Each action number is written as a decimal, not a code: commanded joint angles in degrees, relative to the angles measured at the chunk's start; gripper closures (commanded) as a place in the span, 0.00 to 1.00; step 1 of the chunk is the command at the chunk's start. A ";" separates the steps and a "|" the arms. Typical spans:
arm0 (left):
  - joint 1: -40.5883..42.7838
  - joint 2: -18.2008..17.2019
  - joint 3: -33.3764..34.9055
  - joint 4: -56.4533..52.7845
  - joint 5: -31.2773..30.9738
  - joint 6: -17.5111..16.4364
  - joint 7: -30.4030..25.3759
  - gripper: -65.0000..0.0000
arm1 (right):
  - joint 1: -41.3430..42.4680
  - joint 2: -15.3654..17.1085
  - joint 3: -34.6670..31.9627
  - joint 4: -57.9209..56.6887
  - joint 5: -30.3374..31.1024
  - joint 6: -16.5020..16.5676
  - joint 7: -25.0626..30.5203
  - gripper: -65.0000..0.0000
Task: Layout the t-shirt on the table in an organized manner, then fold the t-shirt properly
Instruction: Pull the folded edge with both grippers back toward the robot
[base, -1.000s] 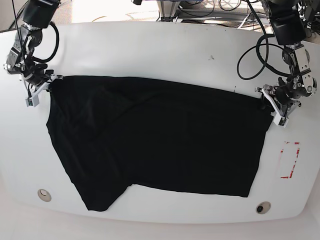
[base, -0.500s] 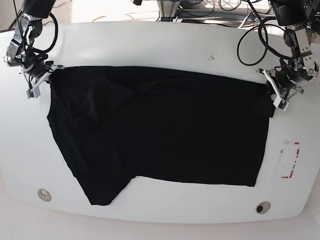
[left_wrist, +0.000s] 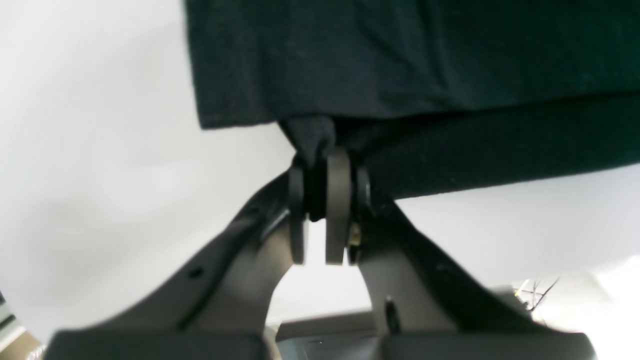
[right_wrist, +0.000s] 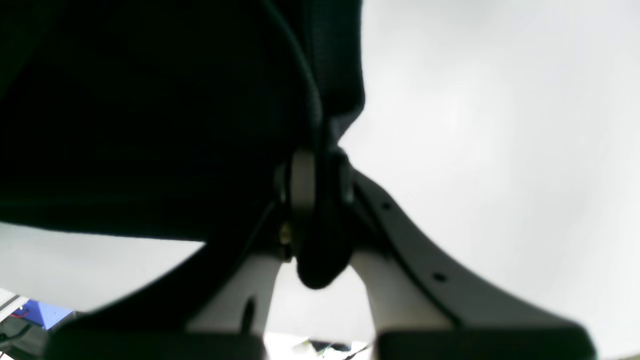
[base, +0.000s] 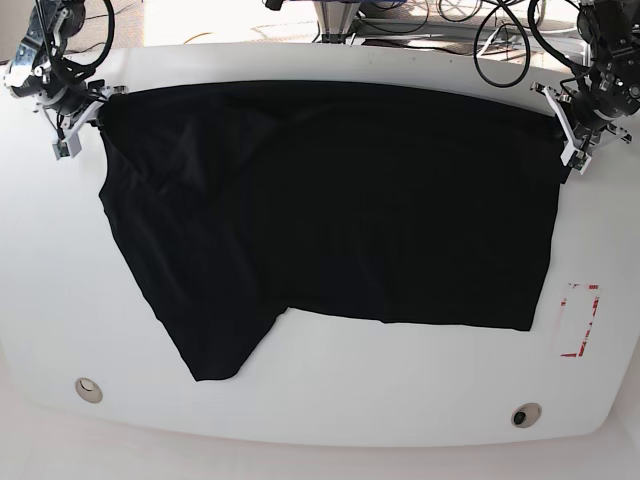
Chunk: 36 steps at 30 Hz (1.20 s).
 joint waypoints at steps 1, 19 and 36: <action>1.13 0.04 -0.46 3.74 0.53 0.34 1.36 0.98 | -2.09 0.44 2.15 3.38 -1.35 -0.41 -1.69 1.00; 3.94 0.57 1.30 4.53 0.45 0.34 6.46 0.91 | -4.56 -0.87 2.24 4.44 -1.61 -0.76 -2.30 0.99; 3.15 -1.98 2.00 4.80 0.45 0.34 6.46 0.21 | -4.47 -1.31 2.50 9.98 -6.45 -0.85 -2.92 0.17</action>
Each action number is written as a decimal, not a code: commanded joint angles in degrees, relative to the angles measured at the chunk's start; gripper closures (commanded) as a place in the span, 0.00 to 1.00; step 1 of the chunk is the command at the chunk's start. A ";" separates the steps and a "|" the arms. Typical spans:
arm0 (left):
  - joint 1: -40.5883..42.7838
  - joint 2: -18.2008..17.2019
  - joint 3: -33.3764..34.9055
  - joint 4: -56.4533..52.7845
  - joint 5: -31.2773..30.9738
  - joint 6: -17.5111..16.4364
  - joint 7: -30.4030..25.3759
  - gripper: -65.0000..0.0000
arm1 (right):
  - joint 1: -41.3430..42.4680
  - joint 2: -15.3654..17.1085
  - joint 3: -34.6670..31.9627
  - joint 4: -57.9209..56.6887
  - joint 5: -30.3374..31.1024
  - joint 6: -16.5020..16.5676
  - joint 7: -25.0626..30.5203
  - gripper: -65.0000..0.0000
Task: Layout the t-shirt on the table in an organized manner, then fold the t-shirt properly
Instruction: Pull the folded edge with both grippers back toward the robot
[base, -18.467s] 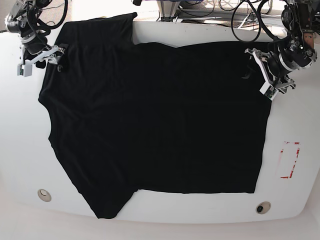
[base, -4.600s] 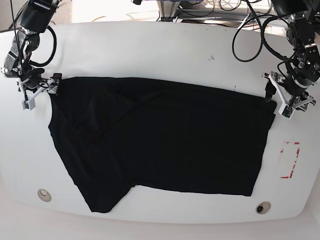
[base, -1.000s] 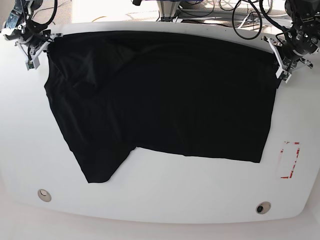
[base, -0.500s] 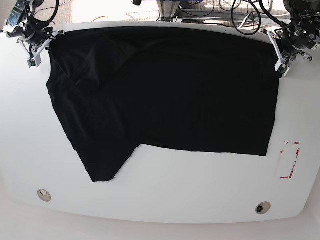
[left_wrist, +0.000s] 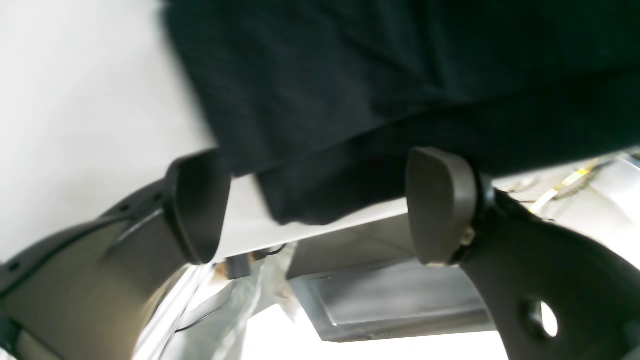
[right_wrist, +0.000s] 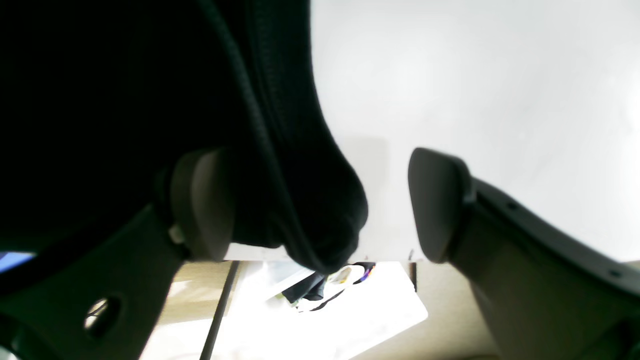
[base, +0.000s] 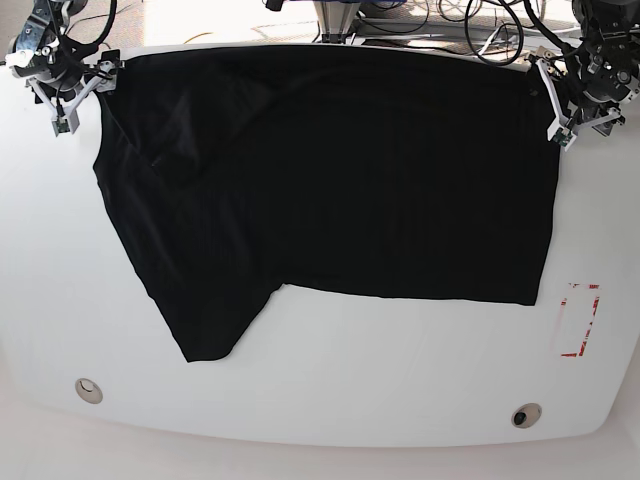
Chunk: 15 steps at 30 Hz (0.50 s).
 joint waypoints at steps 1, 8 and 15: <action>-1.29 -0.78 -1.91 1.04 -0.36 0.01 -0.64 0.21 | -0.18 1.11 0.69 5.68 0.48 0.05 -0.13 0.15; -4.46 -0.95 -5.17 1.91 -0.36 0.01 -0.64 0.21 | 1.31 1.20 4.21 13.59 0.83 0.05 -6.28 0.12; -10.43 -1.66 -6.22 3.06 -0.27 0.01 -0.73 0.21 | 6.94 1.64 4.12 15.08 0.57 0.05 -7.60 0.12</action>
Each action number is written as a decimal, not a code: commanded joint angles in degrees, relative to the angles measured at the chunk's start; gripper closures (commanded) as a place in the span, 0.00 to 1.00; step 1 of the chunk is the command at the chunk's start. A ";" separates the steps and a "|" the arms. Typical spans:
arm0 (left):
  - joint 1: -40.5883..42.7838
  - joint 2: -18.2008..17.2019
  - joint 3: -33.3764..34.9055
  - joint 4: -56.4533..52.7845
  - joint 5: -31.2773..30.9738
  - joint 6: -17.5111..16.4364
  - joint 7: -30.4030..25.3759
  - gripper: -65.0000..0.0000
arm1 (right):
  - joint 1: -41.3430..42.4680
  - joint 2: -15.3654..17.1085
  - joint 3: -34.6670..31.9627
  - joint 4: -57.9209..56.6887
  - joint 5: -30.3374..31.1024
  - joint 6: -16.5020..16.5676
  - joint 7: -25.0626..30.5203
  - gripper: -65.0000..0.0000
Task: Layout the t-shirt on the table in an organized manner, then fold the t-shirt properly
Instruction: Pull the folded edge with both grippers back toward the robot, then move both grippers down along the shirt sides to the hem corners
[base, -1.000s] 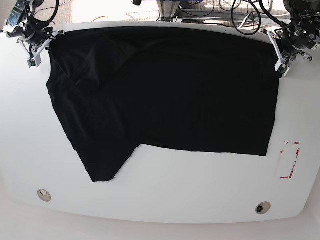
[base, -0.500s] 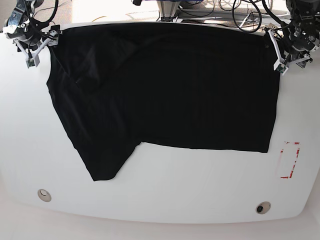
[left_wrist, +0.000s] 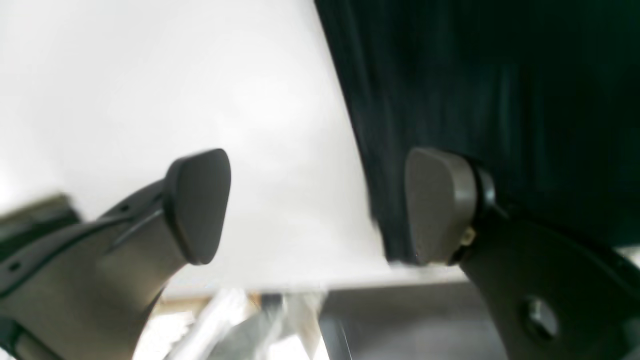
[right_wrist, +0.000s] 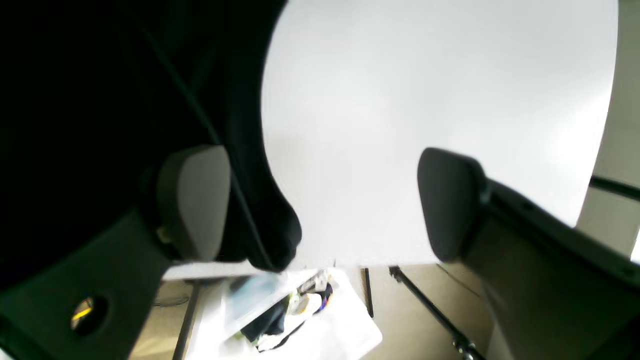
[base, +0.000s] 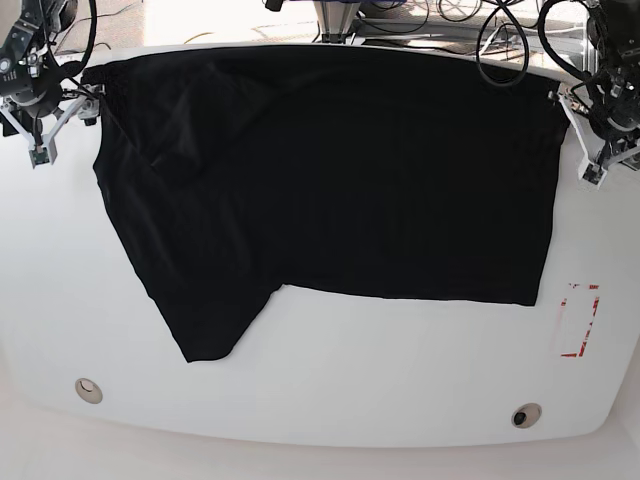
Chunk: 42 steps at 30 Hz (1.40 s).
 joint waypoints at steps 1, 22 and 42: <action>-3.34 -1.11 -0.54 0.94 0.18 0.10 -0.73 0.21 | 3.40 1.16 -0.01 1.16 0.57 -0.04 0.95 0.12; -32.61 0.47 8.69 -16.73 0.45 5.33 -6.80 0.21 | 39.71 0.72 -18.83 -27.85 -4.62 -0.04 14.14 0.12; -40.96 0.21 12.82 -41.52 0.36 5.42 -23.06 0.21 | 61.25 4.50 -25.95 -80.42 -12.97 0.22 44.90 0.12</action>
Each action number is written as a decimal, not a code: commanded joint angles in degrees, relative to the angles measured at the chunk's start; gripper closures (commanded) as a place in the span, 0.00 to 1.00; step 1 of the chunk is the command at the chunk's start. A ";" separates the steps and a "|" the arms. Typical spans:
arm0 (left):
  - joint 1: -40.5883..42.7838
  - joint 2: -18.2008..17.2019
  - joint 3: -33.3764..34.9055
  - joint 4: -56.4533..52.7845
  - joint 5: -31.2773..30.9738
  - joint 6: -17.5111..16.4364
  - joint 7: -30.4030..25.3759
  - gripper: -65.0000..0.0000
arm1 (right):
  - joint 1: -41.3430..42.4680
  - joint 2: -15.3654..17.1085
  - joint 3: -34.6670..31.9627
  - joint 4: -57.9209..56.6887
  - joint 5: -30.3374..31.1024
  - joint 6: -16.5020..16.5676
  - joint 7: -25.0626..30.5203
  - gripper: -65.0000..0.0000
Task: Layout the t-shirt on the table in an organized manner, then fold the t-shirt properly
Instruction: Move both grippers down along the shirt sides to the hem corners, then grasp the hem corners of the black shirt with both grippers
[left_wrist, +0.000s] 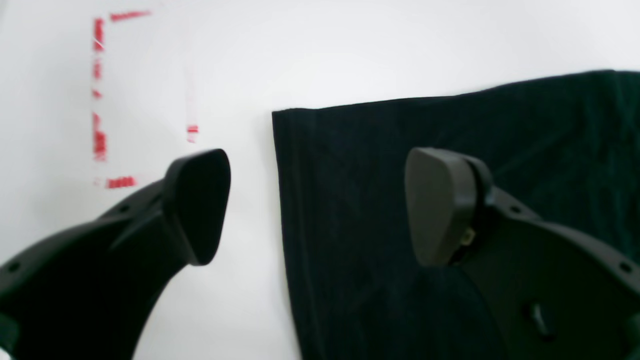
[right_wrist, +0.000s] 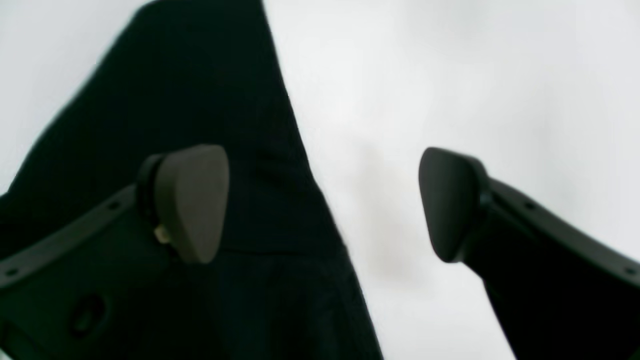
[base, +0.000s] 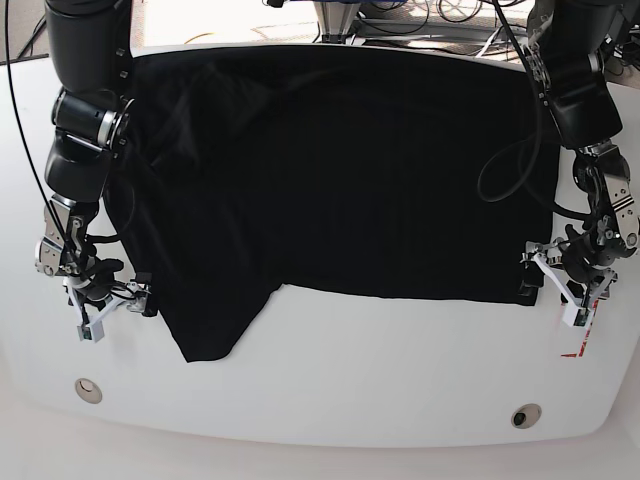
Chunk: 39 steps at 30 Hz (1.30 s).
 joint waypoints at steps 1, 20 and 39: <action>-2.01 -0.97 -0.09 -1.84 -0.78 -0.01 -3.31 0.21 | 2.30 1.79 0.11 -5.26 0.43 0.73 4.98 0.12; -7.90 -2.38 0.00 -11.86 -0.78 -0.01 -6.56 0.21 | -2.80 -0.58 0.11 -4.91 0.34 0.99 6.30 0.12; -10.54 -4.05 8.70 -21.18 -0.86 0.08 -13.07 0.21 | -4.56 -3.66 -2.53 0.19 0.60 0.99 3.31 0.63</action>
